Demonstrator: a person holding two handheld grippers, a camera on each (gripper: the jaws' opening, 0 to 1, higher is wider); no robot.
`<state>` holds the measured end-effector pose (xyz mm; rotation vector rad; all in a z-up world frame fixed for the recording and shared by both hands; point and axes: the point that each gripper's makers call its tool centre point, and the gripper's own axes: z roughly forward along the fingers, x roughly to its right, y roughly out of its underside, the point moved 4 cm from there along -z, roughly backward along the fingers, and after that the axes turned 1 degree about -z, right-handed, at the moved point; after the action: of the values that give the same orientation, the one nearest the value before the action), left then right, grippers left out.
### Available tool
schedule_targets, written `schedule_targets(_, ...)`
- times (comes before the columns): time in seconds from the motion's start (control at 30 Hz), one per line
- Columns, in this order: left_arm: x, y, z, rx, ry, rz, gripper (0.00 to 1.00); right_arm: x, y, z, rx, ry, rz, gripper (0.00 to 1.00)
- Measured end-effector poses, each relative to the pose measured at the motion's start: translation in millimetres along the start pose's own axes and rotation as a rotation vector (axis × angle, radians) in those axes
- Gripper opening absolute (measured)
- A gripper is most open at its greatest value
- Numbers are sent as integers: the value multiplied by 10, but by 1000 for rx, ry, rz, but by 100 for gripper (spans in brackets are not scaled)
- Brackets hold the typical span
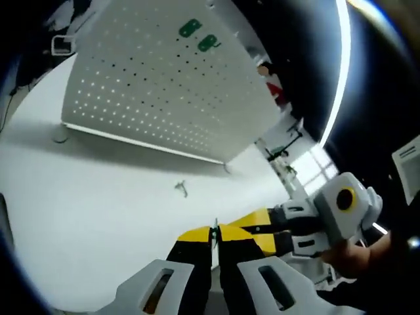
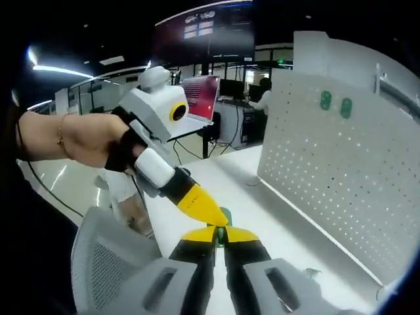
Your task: Insert the hook assembly into the mounting plate slot until the hook locks in place.
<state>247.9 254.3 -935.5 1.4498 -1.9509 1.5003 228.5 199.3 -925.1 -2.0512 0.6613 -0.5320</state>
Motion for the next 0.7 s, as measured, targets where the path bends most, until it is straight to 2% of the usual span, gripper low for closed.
schedule_targets(0.07,12,-2,-15,8,-2,6,1,-5,-14,-2,2,4,-20,1)
schedule_targets(0.1,24,-7,-23,22,-8,35,1,-2,-18,-5,1,4,-24,1)
schedule_targets(0.27,24,17,-16,4,-7,13,1,-27,-8,-19,-15,0,-68,0)
schedule_targets(0.33,31,25,-14,3,-11,18,1,-19,-6,-21,-17,-6,-29,0)
schedule_targets(0.4,46,23,-22,11,-9,56,2,-11,-10,-32,-9,-4,79,0)
schedule_targets(0.43,45,7,-31,26,-8,121,2,-3,-17,-35,10,-11,119,0)
schedule_targets(0.63,58,11,-38,50,10,178,3,-4,-12,-48,6,-23,87,0)
schedule_targets(0.7,61,-22,-27,85,11,237,6,16,-13,-50,10,-21,86,0)
